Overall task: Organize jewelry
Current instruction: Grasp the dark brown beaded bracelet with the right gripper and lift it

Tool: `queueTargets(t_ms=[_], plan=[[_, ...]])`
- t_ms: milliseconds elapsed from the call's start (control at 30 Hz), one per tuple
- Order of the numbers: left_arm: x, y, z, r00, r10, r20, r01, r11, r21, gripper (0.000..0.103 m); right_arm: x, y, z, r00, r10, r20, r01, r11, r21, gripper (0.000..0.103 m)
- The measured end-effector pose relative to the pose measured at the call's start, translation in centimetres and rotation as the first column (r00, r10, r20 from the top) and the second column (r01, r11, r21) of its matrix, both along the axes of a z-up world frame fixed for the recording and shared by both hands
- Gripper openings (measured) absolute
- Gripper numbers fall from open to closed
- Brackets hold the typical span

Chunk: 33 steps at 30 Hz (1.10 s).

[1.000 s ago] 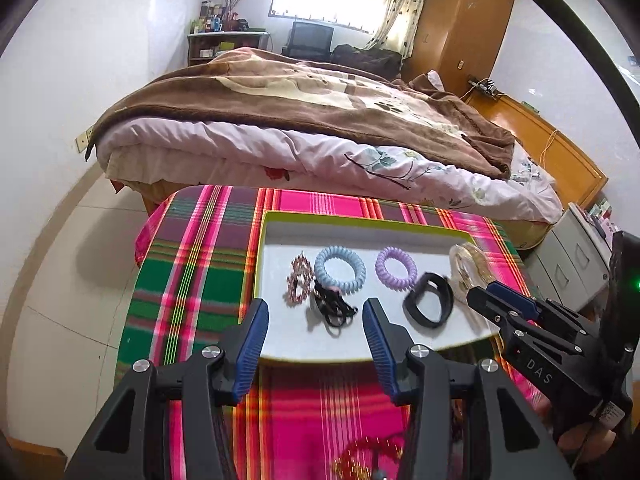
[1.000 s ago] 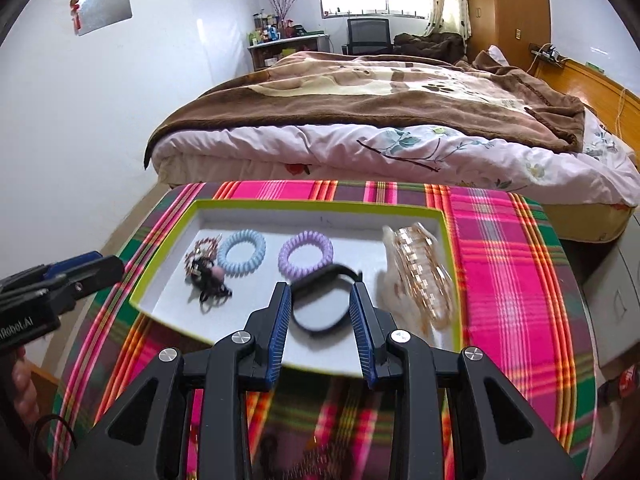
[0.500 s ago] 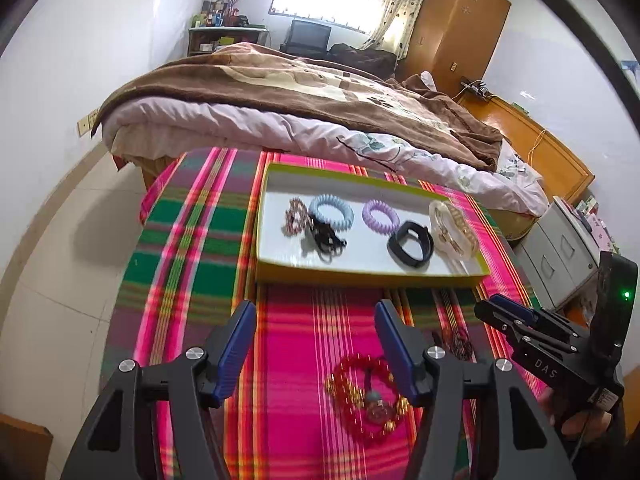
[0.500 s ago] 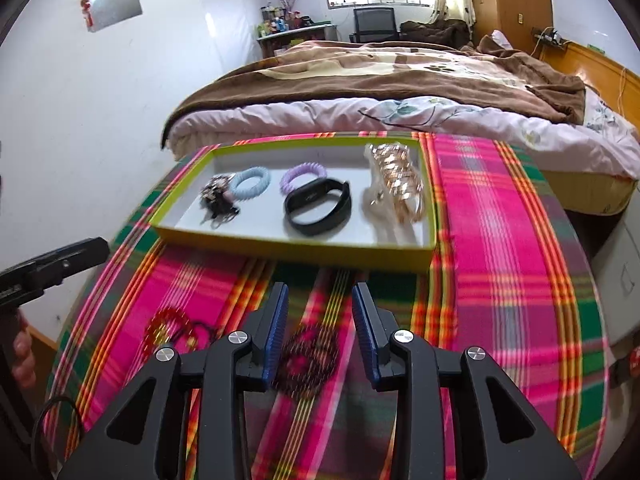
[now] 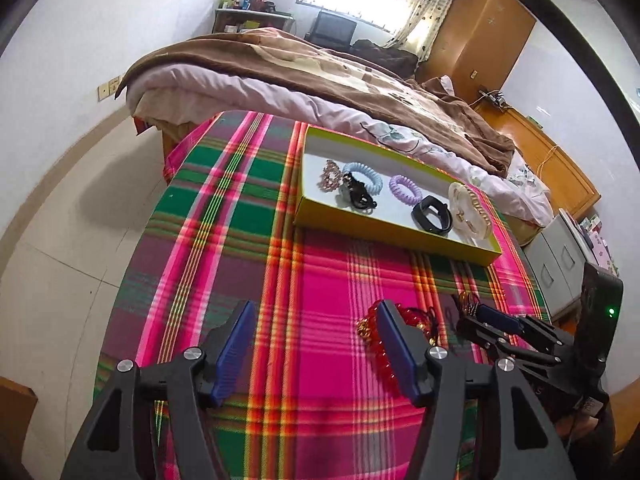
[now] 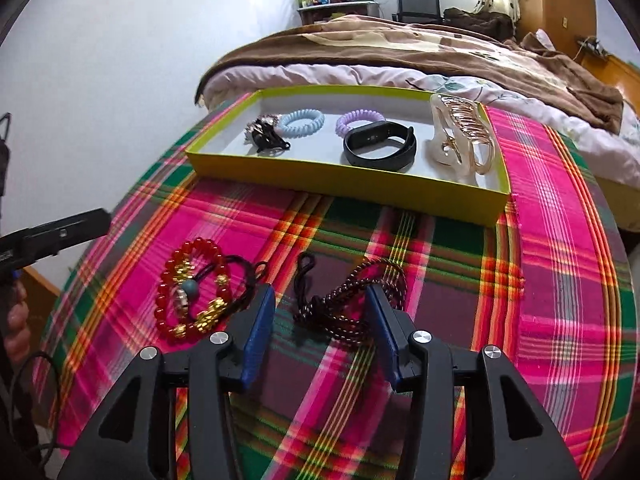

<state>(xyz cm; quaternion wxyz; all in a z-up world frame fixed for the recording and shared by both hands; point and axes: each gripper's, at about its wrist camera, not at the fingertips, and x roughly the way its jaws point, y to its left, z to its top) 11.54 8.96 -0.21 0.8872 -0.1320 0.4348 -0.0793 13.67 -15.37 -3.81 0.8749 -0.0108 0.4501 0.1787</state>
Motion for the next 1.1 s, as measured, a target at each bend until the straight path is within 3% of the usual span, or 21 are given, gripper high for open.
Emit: queueTargets(t_ms=[300, 400, 567, 600, 633, 733, 933, 1100], plan=[[-0.2, -0.8, -0.8, 0.999, -0.026, -0.026, 0.026, 1.0, -0.008, 0.063, 0.6, 0.3, -0.3, 1.0, -0.021, 0.018, 0.022, 0.999, -0.047, 0.047], [-0.2, -1.5, -1.1, 0.999, -0.04, -0.036, 0.04, 0.999, -0.01, 0.063, 0.6, 0.0, -0.4, 0.998, -0.049, 0.032, 0.051, 0.997, -0.063, 0.031], [0.0, -2.8, -1.6, 0.996, -0.067, -0.053, 0.067, 0.998, -0.006, 0.063, 0.5, -1.0, -0.4, 0.997, -0.065, 0.034, 0.066, 0.997, -0.034, 0.029], [0.0, -3.0, -1.7, 0.996, -0.072, -0.057, 0.072, 0.997, -0.006, 0.063, 0.4, -1.2, -0.3, 0.997, -0.065, 0.035, 0.066, 0.998, -0.024, 0.027], [0.1, -3.2, -1.8, 0.995, -0.076, -0.06, 0.076, 0.997, -0.007, 0.063, 0.3, -1.4, -0.2, 0.997, -0.066, 0.038, 0.067, 0.998, -0.022, 0.018], [-0.2, -3.9, -1.8, 0.994, -0.088, -0.063, 0.088, 0.996, 0.0, 0.063, 0.1, -2.0, -0.2, 0.997, -0.074, 0.038, 0.075, 0.997, -0.014, 0.018], [-1.1, -6.8, -0.9, 0.983, -0.179, -0.037, 0.181, 0.98, 0.086, 0.063, -0.9, -3.3, 0.1, 0.995, -0.086, 0.051, 0.086, 0.996, 0.003, 0.018], [-1.7, -10.5, -0.7, 0.959, -0.282, -0.028, 0.282, 0.94, 0.191, 0.063, -1.8, -4.8, 0.5, 0.992, -0.111, 0.059, 0.11, 0.994, 0.017, 0.018]])
